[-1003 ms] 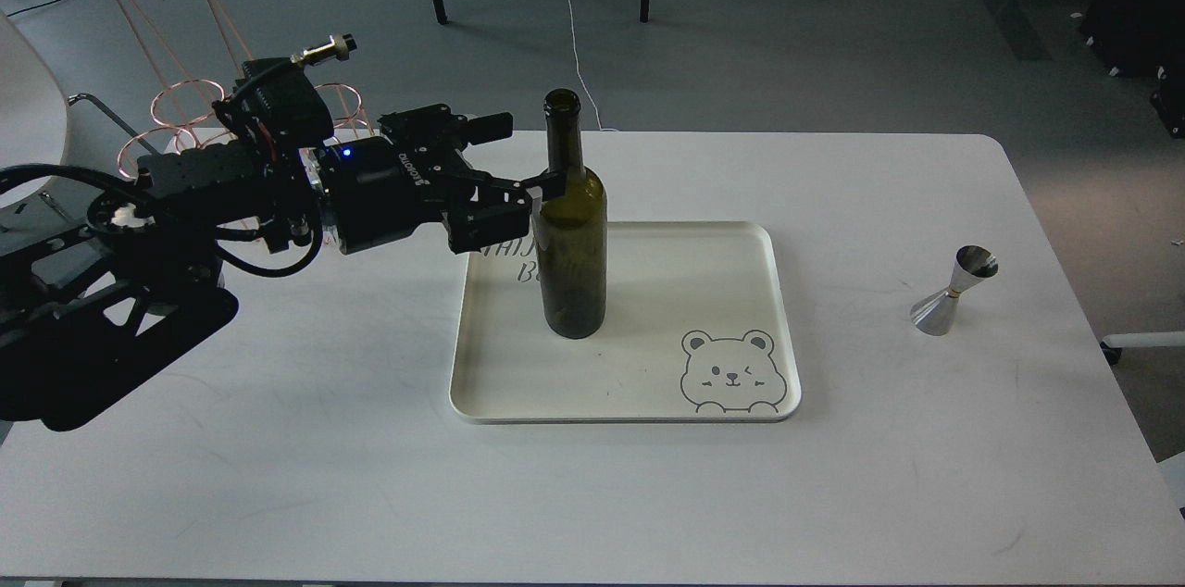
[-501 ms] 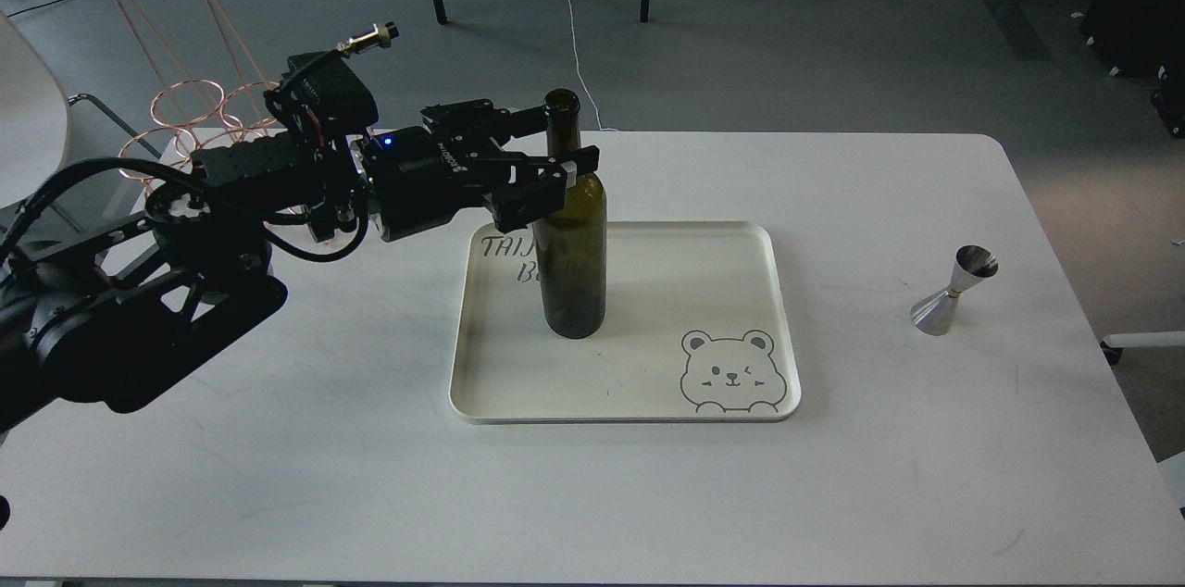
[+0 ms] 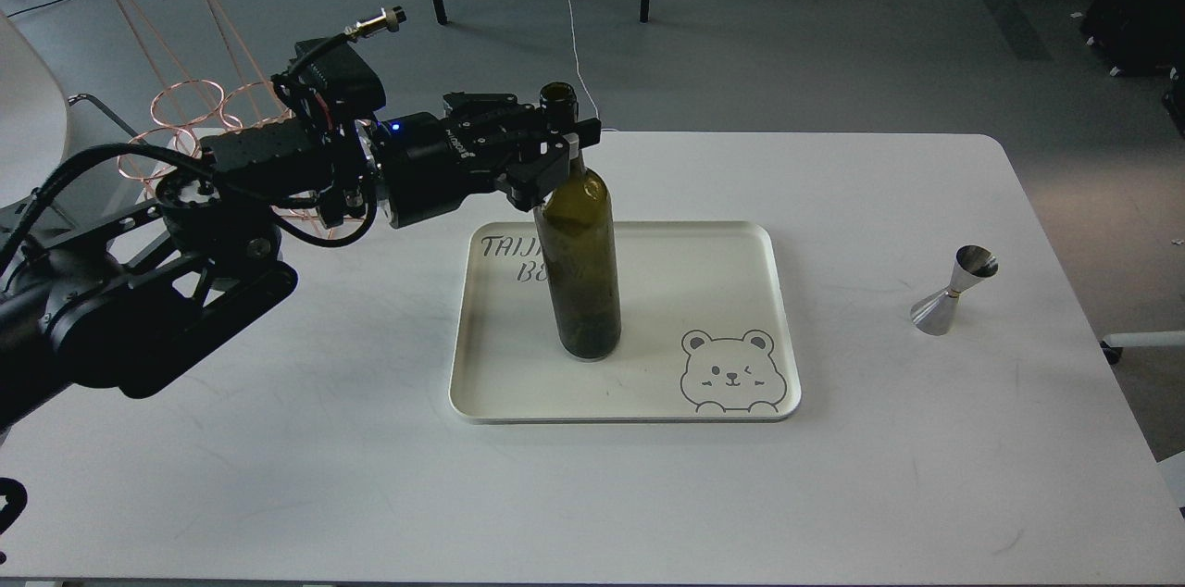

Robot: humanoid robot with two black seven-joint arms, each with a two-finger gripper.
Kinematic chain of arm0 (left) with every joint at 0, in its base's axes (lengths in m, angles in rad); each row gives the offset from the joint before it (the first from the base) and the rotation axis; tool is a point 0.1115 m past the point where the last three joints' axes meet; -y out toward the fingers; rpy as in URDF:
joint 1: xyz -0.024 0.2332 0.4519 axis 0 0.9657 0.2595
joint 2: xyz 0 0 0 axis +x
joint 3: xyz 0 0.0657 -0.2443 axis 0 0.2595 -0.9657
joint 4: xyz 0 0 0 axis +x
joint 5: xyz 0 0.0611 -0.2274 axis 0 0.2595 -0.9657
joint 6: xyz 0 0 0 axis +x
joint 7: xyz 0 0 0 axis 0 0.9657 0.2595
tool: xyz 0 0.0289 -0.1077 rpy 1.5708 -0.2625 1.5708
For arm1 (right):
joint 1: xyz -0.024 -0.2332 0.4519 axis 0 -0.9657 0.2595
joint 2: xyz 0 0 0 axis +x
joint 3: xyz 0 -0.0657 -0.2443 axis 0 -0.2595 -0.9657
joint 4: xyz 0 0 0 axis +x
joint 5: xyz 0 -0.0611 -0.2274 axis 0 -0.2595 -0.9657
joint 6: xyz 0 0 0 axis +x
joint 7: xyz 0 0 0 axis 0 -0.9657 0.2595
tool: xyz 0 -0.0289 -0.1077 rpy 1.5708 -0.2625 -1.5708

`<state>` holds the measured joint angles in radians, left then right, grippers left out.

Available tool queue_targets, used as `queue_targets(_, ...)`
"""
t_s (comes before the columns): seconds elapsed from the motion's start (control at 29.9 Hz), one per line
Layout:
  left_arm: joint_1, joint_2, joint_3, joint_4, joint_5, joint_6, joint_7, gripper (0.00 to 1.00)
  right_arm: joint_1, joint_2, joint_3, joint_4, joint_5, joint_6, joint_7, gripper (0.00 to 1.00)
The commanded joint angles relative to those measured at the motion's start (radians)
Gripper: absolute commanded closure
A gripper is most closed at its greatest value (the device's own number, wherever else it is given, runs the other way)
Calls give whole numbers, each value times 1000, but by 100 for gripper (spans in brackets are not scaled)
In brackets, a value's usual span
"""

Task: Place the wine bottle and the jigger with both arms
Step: 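Reach the left gripper to the wine bottle neck and grasp it, then lift the wine bottle and carry it over the copper wire rack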

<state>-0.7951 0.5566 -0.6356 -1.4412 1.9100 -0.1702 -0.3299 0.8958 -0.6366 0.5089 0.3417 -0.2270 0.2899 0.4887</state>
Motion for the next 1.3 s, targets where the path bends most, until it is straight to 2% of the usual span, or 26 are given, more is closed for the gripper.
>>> queue_targets(0.0,-16,44,-24,-5,-34,18,-3,83,-1,2,0,0,0,0,0,6)
queue_targets(0.23,-127,276,-21,10,-184,12,-9,85,12,0,0,-1,0,0,0,5)
queue_targets(0.37,-160,382,-18,96,-215,11,-58,85,12,0,0,-1,0,-2,0,5)
queue_targets(0.47,-202,411,-15,200,-212,12,-87,85,12,2,0,-1,0,-2,0,5)
queue_targets(0.6,-248,407,-9,358,-204,12,-132,85,14,5,0,-1,0,-2,0,5)
queue_targets(0.7,-260,391,10,424,-200,14,-146,85,14,3,-1,-1,0,-2,0,5)
queue_targets(0.84,-262,365,59,458,-198,28,-144,85,14,0,-1,-1,0,-2,0,5)
queue_targets(1.0,-268,332,143,504,-196,120,-144,85,14,2,-1,-1,0,0,0,5)
queue_targets(1.27,-282,310,174,539,-195,124,-156,84,14,6,0,-1,0,-2,0,5)
